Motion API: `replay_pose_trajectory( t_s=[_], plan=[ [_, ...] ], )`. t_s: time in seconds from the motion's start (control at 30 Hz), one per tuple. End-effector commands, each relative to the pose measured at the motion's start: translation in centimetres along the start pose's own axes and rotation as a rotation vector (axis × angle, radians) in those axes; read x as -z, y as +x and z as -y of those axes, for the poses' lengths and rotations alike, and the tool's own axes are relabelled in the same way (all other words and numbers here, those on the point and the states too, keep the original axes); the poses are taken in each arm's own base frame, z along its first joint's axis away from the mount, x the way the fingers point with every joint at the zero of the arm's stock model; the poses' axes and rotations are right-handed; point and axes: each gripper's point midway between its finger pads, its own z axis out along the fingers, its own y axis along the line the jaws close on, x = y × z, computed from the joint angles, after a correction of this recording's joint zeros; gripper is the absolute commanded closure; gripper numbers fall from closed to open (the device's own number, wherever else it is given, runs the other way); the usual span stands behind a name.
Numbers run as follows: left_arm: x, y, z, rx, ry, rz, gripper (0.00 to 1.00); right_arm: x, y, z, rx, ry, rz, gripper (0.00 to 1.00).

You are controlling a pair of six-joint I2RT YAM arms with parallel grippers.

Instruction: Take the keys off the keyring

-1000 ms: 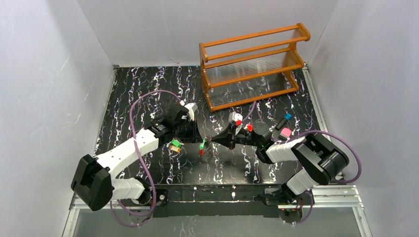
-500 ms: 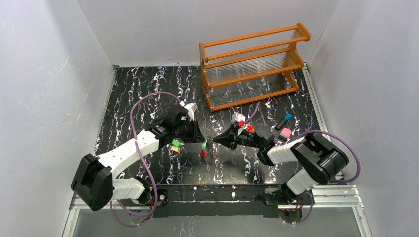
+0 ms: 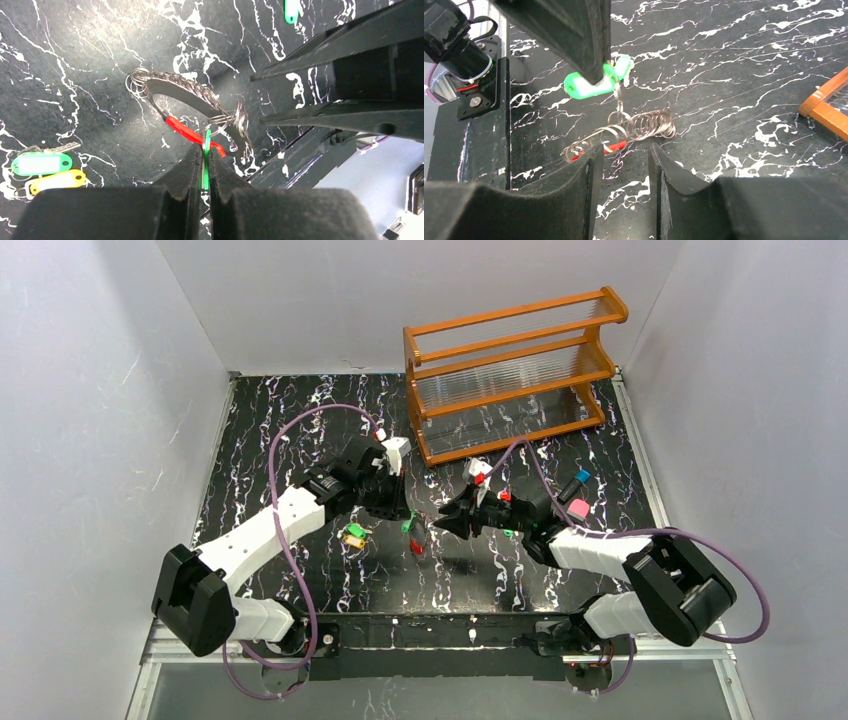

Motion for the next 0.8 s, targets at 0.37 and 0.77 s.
replay_pose_trajectory(
  t_s=[0.37, 0.77],
  plan=[
    [1.1, -1.2, 0.6, -0.048, 0.008, 0.002, 1.0, -1.9, -4.7, -0.2, 0.014, -0.026, -0.044, 0.52],
    [1.4, -1.6, 1.1, -0.043, 0.025, 0.015, 1.0, -3.5, -3.5, 0.3, -0.084, 0.042, -0.094, 0.54]
  ],
)
